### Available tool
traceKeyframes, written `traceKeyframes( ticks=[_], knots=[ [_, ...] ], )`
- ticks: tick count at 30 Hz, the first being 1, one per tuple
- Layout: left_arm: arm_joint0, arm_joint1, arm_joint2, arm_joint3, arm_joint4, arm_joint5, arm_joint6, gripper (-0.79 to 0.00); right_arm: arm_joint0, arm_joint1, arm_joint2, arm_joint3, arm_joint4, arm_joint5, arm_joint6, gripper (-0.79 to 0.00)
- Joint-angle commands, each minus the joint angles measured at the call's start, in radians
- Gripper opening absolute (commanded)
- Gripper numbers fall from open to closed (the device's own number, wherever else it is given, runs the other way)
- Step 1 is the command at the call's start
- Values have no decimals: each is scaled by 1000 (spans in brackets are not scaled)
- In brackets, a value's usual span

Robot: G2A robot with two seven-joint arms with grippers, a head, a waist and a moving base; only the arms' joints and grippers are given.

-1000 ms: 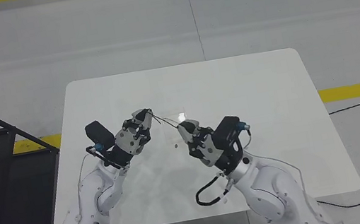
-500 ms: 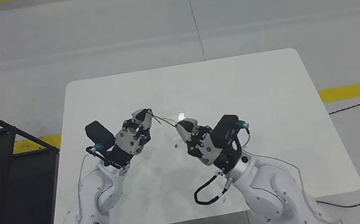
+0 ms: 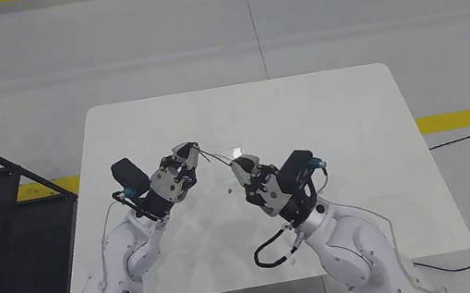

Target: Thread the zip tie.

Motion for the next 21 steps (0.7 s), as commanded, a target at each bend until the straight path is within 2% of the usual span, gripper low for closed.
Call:
traceKeyframes(
  ticks=[1,21],
  knots=[
    [0,0,0,0,0,0,0,-785,-2,0,2,0,-1,-2,-1,-785],
    [0,0,0,0,0,0,0,-785,-4,1,3,-2,-2,-9,2,-785]
  ],
)
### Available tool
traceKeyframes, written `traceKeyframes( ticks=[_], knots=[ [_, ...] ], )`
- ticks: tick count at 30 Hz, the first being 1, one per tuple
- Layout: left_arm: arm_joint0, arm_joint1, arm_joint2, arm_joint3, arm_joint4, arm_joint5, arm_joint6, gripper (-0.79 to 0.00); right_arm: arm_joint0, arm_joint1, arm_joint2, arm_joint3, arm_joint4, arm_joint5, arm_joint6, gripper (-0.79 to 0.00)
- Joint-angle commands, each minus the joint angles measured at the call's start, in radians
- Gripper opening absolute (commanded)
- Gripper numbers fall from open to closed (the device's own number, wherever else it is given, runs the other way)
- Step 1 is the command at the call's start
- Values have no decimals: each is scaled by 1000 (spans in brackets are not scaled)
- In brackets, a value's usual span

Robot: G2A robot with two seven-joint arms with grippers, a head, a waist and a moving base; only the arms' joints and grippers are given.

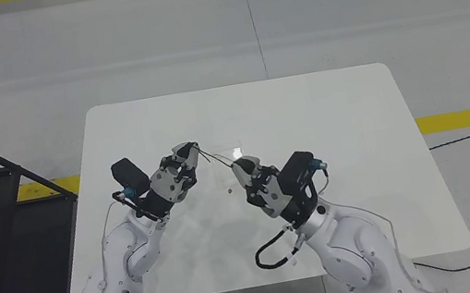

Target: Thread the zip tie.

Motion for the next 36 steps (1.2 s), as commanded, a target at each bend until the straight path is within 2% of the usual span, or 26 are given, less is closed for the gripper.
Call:
traceKeyframes(
  ticks=[1,36],
  knots=[
    [0,0,0,0,0,0,0,-785,1,0,0,0,1,1,1,-785],
    [0,0,0,0,0,0,0,-785,37,-8,-17,5,10,47,46,-785]
  ],
)
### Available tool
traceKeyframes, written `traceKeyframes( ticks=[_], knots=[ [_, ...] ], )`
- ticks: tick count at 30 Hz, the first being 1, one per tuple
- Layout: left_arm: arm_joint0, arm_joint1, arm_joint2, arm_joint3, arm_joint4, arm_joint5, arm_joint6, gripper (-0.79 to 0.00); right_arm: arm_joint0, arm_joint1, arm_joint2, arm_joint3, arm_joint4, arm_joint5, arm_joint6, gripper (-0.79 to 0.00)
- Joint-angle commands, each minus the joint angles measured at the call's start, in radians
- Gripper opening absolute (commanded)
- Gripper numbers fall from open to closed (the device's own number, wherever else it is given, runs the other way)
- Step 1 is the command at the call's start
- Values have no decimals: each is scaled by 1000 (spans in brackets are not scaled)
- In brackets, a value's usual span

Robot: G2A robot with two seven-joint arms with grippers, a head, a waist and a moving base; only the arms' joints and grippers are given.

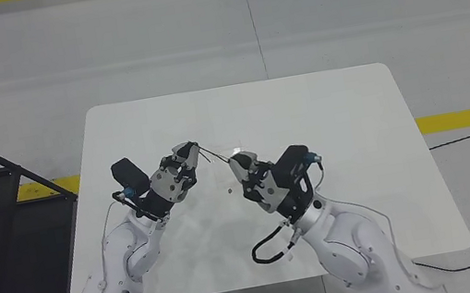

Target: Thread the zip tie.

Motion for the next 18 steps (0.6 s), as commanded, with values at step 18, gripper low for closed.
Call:
traceKeyframes(
  ticks=[18],
  knots=[
    [0,0,0,0,0,0,0,-785,-49,6,24,-4,5,-42,-56,-785]
  ],
)
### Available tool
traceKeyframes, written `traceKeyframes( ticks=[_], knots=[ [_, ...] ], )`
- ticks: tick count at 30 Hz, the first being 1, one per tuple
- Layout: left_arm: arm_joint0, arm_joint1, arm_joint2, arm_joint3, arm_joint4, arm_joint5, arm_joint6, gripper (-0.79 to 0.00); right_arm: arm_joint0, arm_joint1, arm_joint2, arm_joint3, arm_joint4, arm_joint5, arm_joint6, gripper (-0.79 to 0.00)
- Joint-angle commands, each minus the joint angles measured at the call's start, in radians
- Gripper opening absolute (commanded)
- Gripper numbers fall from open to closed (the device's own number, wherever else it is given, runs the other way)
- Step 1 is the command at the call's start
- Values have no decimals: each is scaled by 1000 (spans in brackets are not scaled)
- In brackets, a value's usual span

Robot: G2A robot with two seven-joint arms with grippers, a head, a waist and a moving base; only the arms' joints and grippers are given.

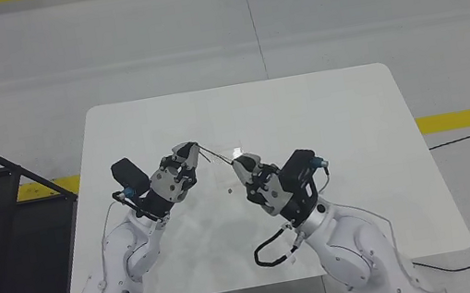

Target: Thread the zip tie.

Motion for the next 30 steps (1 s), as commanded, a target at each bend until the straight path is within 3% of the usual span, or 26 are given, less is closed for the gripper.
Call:
traceKeyframes(
  ticks=[1,30],
  knots=[
    [0,0,0,0,0,0,0,-785,-13,3,8,-6,12,-12,11,-785],
    [0,0,0,0,0,0,0,-785,-24,-1,-18,3,-50,22,-43,-785]
  ],
)
